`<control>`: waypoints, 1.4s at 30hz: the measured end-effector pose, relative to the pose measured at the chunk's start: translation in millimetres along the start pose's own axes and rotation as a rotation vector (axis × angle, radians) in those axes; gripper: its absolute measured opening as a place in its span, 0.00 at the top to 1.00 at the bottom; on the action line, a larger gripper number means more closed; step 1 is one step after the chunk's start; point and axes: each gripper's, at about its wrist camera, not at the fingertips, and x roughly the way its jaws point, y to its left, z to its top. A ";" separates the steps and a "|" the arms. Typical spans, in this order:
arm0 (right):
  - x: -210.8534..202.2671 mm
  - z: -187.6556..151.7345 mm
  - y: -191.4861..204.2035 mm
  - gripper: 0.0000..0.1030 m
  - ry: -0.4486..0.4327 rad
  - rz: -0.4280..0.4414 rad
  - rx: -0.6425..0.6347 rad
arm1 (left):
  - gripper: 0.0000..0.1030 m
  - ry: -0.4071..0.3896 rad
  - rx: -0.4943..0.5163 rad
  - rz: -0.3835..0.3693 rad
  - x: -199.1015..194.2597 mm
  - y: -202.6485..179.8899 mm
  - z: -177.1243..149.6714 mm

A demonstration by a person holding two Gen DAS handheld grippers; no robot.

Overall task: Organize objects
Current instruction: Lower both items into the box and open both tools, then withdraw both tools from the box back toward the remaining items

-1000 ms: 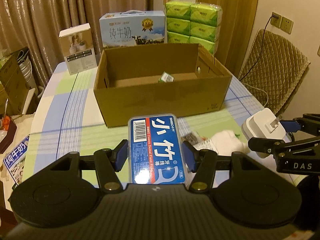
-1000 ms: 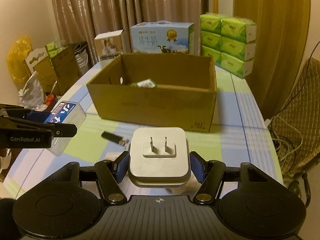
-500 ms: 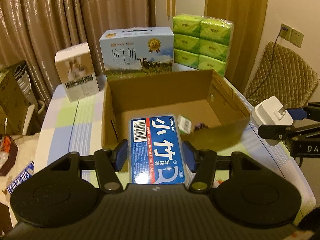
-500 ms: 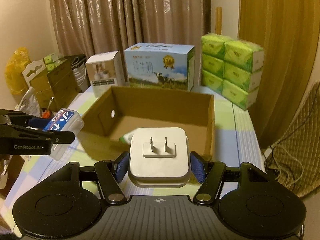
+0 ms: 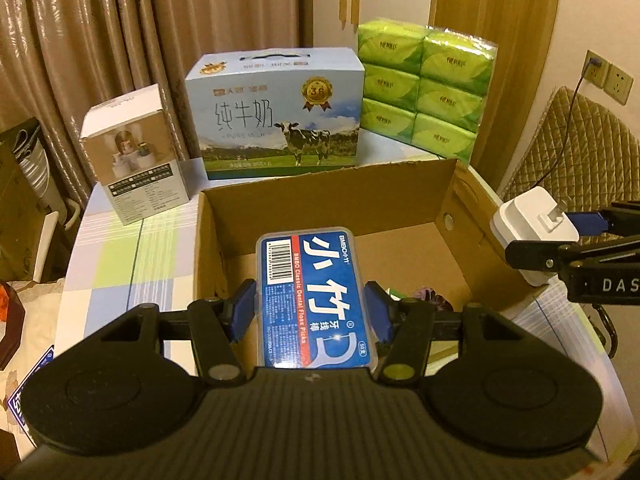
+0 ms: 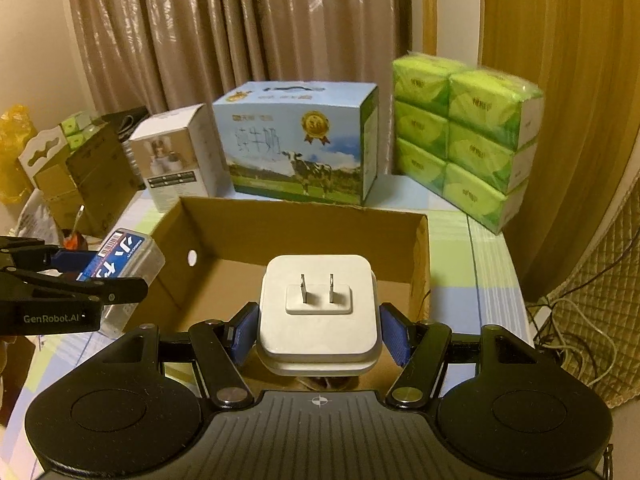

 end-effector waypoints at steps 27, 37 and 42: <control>32.6 2.6 -17.1 0.13 -0.018 0.047 0.089 | 0.40 -0.033 -0.044 -0.008 21.3 12.6 -0.8; -2.5 -14.2 -19.6 0.08 -0.040 0.053 0.095 | 0.35 -0.046 -0.077 0.001 -11.6 10.5 -29.6; -36.3 -36.4 -15.4 0.08 -0.044 0.041 0.092 | 0.29 -0.061 -0.090 0.022 -43.5 5.2 -49.6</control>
